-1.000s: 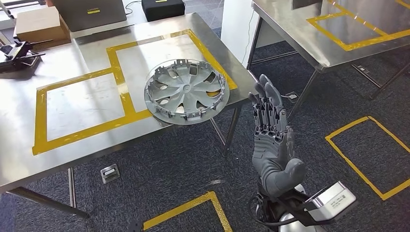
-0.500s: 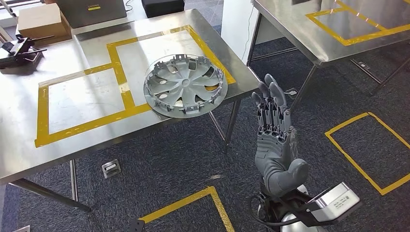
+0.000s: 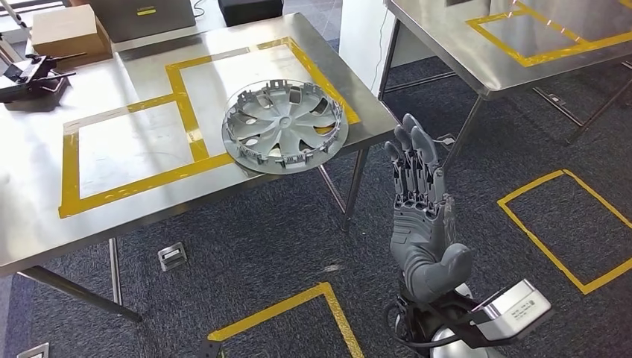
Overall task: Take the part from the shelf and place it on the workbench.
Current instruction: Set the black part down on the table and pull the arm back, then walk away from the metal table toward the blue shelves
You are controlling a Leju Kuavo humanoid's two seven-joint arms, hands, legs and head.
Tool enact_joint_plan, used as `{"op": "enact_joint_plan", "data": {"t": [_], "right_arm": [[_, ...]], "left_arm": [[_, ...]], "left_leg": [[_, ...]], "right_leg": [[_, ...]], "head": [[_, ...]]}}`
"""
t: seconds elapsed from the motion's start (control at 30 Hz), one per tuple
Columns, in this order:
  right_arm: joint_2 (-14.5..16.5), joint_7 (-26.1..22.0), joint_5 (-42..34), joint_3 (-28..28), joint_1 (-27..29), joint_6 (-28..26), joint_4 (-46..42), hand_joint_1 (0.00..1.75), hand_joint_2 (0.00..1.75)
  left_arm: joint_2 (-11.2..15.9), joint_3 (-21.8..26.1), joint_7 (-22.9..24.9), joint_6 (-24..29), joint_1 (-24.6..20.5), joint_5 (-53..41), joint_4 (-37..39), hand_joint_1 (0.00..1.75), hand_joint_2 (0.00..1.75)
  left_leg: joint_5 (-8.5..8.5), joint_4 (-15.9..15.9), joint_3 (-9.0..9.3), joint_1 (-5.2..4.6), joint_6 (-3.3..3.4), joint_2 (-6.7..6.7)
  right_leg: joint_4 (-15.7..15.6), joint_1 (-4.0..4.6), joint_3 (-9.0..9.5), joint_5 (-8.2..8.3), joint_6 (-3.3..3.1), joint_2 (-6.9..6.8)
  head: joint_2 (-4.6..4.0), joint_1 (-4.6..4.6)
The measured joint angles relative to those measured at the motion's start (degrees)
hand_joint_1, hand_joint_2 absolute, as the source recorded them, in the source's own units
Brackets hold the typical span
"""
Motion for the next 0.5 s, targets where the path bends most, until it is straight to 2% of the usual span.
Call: {"op": "enact_joint_plan", "data": {"t": [0.07,0.1,0.17,0.2,0.23,0.27,0.3,0.33,0.4,0.43,0.5], "right_arm": [[-0.01,-0.01,-0.15,-0.04,0.01,-0.01,-0.01,0.0,0.0],[-0.02,-0.02,-0.23,-0.07,0.01,0.0,-0.02,0.0,0.0],[-0.02,-0.03,-0.28,-0.07,0.07,0.0,-0.02,0.0,0.0],[-0.02,-0.05,-0.34,-0.05,0.14,0.0,-0.01,0.0,0.0],[-0.03,-0.07,-0.4,-0.05,0.21,0.0,-0.01,0.0,0.0],[-0.03,-0.1,-0.45,-0.05,0.24,0.0,0.0,0.0,0.0],[-0.03,-0.14,-0.49,-0.06,0.24,0.0,0.0,0.0,0.0],[-0.04,-0.18,-0.5,-0.07,0.22,0.01,-0.01,0.0,0.0],[-0.03,-0.25,-0.51,-0.07,0.19,0.02,-0.03,0.0,0.0],[-0.02,-0.28,-0.51,-0.07,0.18,0.03,-0.04,0.0,0.0],[-0.06,-0.34,-0.59,-0.09,0.21,0.03,-0.07,0.0,0.0]], "left_arm": [[-0.01,0.0,0.0,0.02,0.04,0.03,-0.01,0.0,0.0],[-0.03,0.0,0.0,0.02,-0.02,0.03,-0.02,0.0,0.0],[-0.07,0.01,0.0,0.03,-0.11,0.09,-0.02,0.0,0.0],[-0.06,0.01,0.0,0.03,-0.1,0.14,-0.02,0.0,0.0],[-0.05,0.01,0.0,0.04,-0.07,0.18,-0.02,0.0,0.0],[-0.04,0.0,0.0,0.04,-0.05,0.21,-0.02,0.0,0.0],[-0.04,-0.01,0.0,0.04,-0.04,0.21,-0.02,0.0,0.0],[-0.05,-0.01,0.0,0.04,-0.04,0.21,-0.02,0.0,0.0],[-0.06,-0.01,0.0,0.04,-0.08,0.22,-0.02,0.0,0.0],[-0.06,0.0,0.0,0.04,-0.11,0.22,-0.02,0.0,0.0],[-0.05,-0.01,0.0,0.03,-0.1,0.23,-0.02,0.0,0.0]], "left_leg": [[0.72,-0.39,-0.31,0.24,0.71,0.07],[1.1,-0.58,-0.56,0.42,1.04,0.12],[1.59,-0.56,-1.23,0.46,1.36,0.18],[1.79,-0.5,-1.58,0.44,1.43,0.2],[1.98,-0.4,-1.94,0.41,1.41,0.22],[2.16,-0.28,-2.28,0.41,1.35,0.22],[2.3,-0.14,-2.56,0.41,1.27,0.21],[2.41,0.01,-2.76,0.42,1.15,0.2],[2.65,0.27,-3.13,0.24,0.68,0.19],[2.84,0.35,-3.35,0.18,0.33,0.19],[3.34,0.33,-3.71,0.23,-0.49,0.19]], "right_leg": [[0.77,-0.06,-0.49,-0.83,0.65,0.09],[2.58,-0.1,-1.26,-2.31,0.95,0.15],[9.17,-0.28,-3.8,-6.58,1.42,0.2],[12.47,-0.37,-4.92,-8.14,1.56,0.2],[14.39,-0.41,-5.36,-8.73,1.62,0.2],[14.21,-0.41,-4.79,-8.22,1.6,0.21],[11.98,-0.41,-3.22,-6.85,1.51,0.21],[8.21,-0.41,-0.92,-5.13,1.35,0.21],[1.43,-0.27,2.83,-3.15,0.85,0.24],[-0.25,-0.16,3.55,-2.88,0.54,0.28],[-0.75,0.02,3.26,-2.67,-0.2,0.37]], "head": [[0.0,0.09],[0.0,0.26],[0.0,0.62],[0.0,0.71],[0.0,0.72],[0.0,0.73],[0.0,0.75],[0.0,0.77],[0.0,0.76],[0.0,0.74],[0.0,0.73]]}}
